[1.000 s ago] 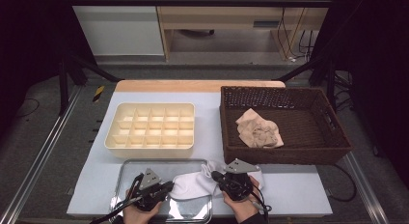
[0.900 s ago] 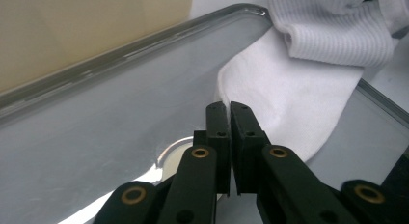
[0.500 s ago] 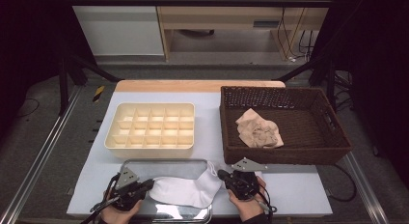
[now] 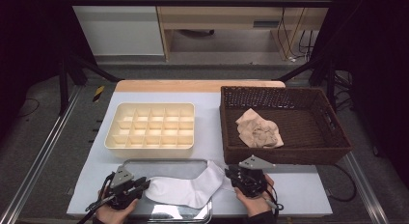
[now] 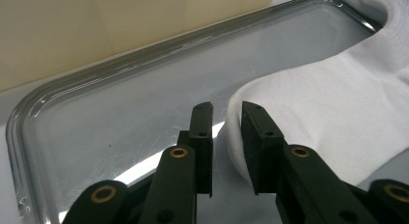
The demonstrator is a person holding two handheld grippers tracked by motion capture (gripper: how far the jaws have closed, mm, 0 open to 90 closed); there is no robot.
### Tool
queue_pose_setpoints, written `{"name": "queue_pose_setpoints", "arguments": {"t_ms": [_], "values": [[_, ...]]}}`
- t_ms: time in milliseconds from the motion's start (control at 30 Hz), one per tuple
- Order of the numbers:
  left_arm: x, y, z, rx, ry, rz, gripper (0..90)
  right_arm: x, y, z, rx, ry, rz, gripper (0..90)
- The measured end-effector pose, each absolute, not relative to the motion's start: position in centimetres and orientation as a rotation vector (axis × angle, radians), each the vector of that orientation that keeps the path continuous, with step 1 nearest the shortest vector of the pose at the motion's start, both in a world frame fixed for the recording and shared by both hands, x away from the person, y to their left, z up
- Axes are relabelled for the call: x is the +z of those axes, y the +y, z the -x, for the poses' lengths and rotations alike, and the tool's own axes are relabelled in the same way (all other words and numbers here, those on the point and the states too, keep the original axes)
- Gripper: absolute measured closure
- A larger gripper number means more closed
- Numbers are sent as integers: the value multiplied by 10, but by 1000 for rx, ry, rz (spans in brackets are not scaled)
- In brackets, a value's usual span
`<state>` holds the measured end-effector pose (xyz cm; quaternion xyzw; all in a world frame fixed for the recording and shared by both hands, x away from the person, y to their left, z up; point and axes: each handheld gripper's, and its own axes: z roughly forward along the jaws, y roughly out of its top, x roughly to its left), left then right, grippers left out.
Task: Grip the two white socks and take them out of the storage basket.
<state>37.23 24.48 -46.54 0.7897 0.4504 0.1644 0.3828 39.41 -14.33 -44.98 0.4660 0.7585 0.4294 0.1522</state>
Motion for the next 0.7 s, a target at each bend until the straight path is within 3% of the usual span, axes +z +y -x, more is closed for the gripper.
{"name": "queue_pose_setpoints", "arguments": {"t_ms": [233, 367, 467, 600, 700], "values": [[-467, 245, -373, 420, 1141, -2018, 711, -468, -159, -407, 1064, 2209, -1396, 611], [-467, 246, -374, 423, 1144, -2019, 707, -475, -155, -410, 1029, 2268, -1383, 598], [-469, 246, -375, 409, 1146, -2026, 740, -477, -152, -410, 990, 2292, -1343, 674], [-470, 245, -375, 379, 1149, -2032, 817, -475, -153, -409, 949, 2302, -1352, 880], [-470, 245, -375, 382, 1154, -2030, 844, -473, -155, -409, 939, 2323, -1361, 900]]}}
